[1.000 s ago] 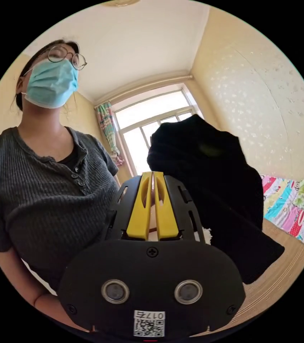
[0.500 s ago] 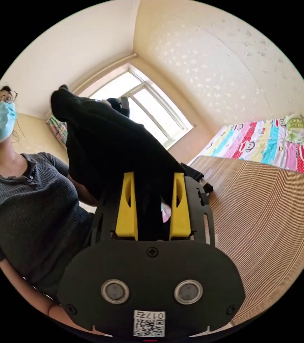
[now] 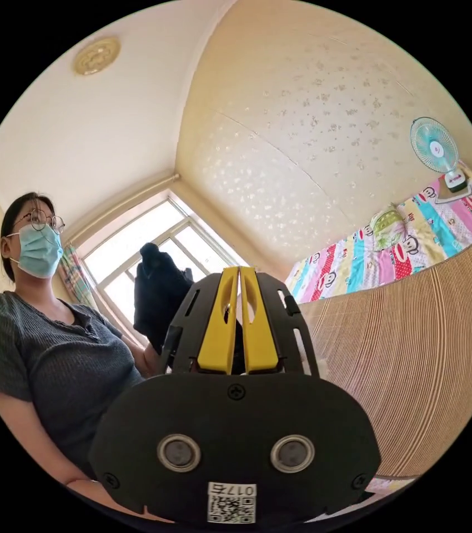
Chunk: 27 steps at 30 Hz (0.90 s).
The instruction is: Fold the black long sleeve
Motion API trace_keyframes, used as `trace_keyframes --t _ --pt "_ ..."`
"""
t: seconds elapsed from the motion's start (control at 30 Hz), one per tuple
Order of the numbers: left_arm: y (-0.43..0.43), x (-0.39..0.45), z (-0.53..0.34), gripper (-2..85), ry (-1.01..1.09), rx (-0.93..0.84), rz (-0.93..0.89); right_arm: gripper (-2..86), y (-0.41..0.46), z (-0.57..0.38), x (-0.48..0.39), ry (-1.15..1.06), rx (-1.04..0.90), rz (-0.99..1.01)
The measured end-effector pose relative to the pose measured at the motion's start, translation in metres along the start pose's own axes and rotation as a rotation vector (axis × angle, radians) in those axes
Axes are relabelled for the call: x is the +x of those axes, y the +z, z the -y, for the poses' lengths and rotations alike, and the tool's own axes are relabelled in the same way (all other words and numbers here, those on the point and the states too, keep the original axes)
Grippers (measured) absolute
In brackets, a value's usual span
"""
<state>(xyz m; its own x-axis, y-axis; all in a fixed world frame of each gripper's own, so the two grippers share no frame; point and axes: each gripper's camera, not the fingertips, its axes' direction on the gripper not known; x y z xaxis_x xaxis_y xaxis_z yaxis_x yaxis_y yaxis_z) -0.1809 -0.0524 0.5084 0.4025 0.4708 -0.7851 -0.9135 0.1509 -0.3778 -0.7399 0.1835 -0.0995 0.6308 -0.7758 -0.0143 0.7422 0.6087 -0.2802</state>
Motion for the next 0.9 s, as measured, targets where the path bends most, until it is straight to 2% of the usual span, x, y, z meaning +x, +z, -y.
trace_keyframes --t 0.13,0.3,0.37,0.47,0.57,0.7,0.77,0.83,0.9 --pt "0.028 -0.031 -0.028 2.9 -0.034 0.048 -0.074 13.5 0.039 0.000 0.001 0.005 -0.233 0.084" --pt "0.080 -0.096 -0.083 3.0 -0.197 0.039 -0.152 16.6 0.080 -0.003 0.005 0.000 -0.333 0.157" --pt "0.098 -0.120 -0.104 3.0 -0.254 0.040 -0.182 17.2 0.100 -0.004 0.003 -0.019 -0.410 0.243" --pt "0.119 -0.151 -0.130 3.2 -0.305 0.031 -0.221 14.0 0.123 -0.019 -0.010 -0.047 -0.537 0.388" --pt "0.126 -0.163 -0.138 3.4 -0.303 0.004 -0.200 5.0 0.105 -0.027 -0.021 -0.108 -0.474 0.500" --pt "0.112 -0.151 -0.125 3.6 -0.253 -0.056 -0.061 3.6 0.048 -0.007 -0.013 -0.119 -0.300 0.407" --pt "0.100 -0.143 -0.117 3.6 -0.260 -0.115 0.100 3.2 0.012 0.016 -0.018 -0.167 -0.228 0.325" --pt "0.081 -0.134 -0.107 3.5 -0.298 -0.235 0.404 3.0 -0.014 0.033 -0.029 -0.218 -0.175 0.227" --pt "0.068 -0.126 -0.102 3.3 -0.328 -0.317 0.590 2.8 -0.041 0.048 -0.041 -0.258 -0.107 0.152"
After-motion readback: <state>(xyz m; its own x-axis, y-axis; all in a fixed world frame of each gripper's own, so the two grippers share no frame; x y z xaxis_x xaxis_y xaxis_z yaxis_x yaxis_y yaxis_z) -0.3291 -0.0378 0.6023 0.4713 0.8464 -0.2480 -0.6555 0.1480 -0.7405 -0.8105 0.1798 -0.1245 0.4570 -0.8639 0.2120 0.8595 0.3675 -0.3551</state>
